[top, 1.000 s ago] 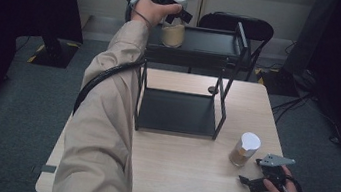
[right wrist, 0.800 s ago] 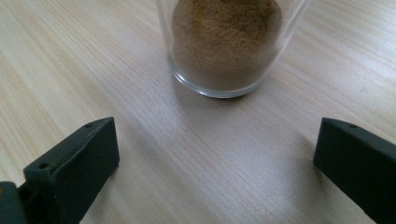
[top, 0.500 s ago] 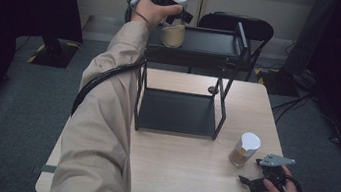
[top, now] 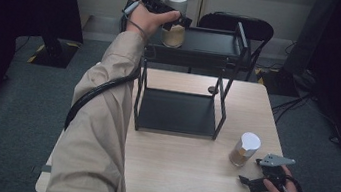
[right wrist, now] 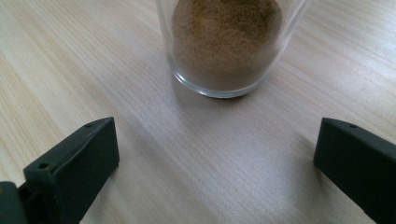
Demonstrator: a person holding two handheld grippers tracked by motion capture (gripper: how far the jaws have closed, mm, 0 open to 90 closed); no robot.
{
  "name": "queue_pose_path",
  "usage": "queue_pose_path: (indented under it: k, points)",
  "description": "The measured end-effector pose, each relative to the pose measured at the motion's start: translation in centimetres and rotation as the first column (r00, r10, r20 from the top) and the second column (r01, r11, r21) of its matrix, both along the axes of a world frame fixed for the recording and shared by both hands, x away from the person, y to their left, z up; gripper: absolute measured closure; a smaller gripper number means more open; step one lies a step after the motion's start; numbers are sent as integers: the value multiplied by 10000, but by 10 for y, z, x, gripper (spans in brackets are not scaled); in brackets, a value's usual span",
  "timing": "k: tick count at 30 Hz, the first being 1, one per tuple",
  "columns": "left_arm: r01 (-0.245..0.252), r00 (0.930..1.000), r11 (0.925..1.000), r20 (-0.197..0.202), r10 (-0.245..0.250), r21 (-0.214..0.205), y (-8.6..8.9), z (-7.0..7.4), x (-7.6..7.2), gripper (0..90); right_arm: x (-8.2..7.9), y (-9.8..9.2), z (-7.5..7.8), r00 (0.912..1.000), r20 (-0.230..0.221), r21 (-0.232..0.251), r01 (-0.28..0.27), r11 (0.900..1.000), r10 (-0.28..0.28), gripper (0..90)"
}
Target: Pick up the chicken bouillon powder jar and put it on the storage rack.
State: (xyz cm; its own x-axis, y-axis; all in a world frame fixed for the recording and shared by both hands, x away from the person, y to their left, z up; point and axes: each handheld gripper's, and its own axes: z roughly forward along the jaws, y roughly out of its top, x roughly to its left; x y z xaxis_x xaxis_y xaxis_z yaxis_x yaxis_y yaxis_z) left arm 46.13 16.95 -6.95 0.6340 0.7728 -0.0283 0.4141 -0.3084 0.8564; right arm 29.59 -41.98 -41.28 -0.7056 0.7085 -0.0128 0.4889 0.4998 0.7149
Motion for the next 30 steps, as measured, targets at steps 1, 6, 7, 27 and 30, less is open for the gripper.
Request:
queue_pose_path:
  k: [1,6,7,27,30]
  points:
    - [22,10000,10000,60,-21,-95,1,-3,-2,0,0,0,0,10000,0,0,0,10000,0,0]
    - [67,9999,9999,95,-66,-148,1,-15,-11,1,0,0,0,10000,16,-1,-9,10000,9,0]
    - [3,9999,9999,104,-2,-106,1,-18,-14,1,0,0,0,10000,16,-1,-9,10000,9,0]
    - [526,9986,9935,119,-517,-1011,22,-66,-45,6,0,0,0,10000,35,9,-6,10000,6,0]
    - [595,9982,9912,60,-592,-1179,24,-74,-49,6,0,0,0,10000,38,0,-16,10000,16,0]
